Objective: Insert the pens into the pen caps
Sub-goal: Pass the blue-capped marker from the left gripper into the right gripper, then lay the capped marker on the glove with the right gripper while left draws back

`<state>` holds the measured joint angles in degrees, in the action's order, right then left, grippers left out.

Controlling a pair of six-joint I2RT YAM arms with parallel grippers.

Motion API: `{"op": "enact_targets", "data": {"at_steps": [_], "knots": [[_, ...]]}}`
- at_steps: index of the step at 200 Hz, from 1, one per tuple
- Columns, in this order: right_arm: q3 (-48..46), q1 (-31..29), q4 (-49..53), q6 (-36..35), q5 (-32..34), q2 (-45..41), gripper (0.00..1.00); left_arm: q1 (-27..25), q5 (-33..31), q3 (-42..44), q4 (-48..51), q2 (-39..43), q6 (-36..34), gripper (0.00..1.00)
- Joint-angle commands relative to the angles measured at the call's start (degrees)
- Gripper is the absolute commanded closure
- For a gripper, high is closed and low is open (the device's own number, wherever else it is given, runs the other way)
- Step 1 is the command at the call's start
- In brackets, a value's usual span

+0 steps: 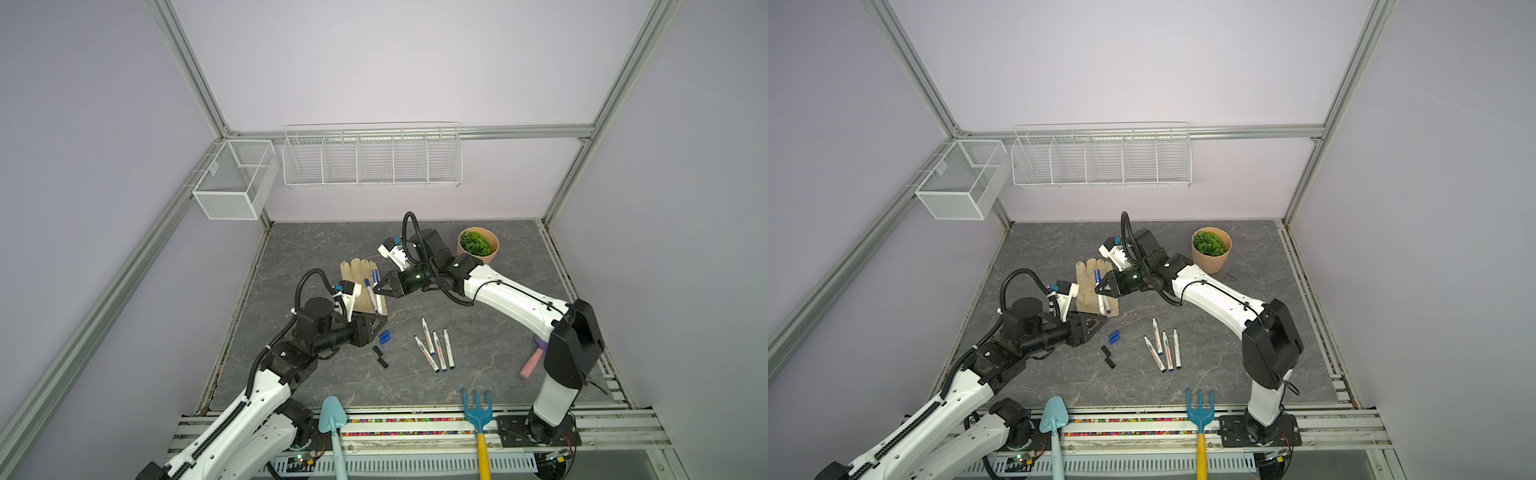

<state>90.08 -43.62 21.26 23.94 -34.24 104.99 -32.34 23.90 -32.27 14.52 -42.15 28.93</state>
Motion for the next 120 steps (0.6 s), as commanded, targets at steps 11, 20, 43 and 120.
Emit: {"op": "enact_targets", "data": {"at_steps": [11, 20, 43, 120], "knots": [[6.8, 1.2, 4.1, -3.1, 1.9, 8.1, 0.88, -0.3, -10.0, 2.0, 4.5, 6.7, 3.0, 0.41], [9.2, 1.2, 5.6, -3.9, 2.7, 11.1, 0.88, -0.3, -15.4, 2.4, 6.3, 8.1, 4.9, 0.31], [16.8, 1.8, 10.9, -5.9, 4.5, 18.5, 0.88, -0.3, -24.6, 2.7, 12.3, 9.2, 9.8, 0.28], [33.8, 3.2, 19.9, -10.7, 9.9, 34.3, 0.88, -0.2, -31.8, 3.2, 22.8, 11.7, 16.6, 0.29]]}}
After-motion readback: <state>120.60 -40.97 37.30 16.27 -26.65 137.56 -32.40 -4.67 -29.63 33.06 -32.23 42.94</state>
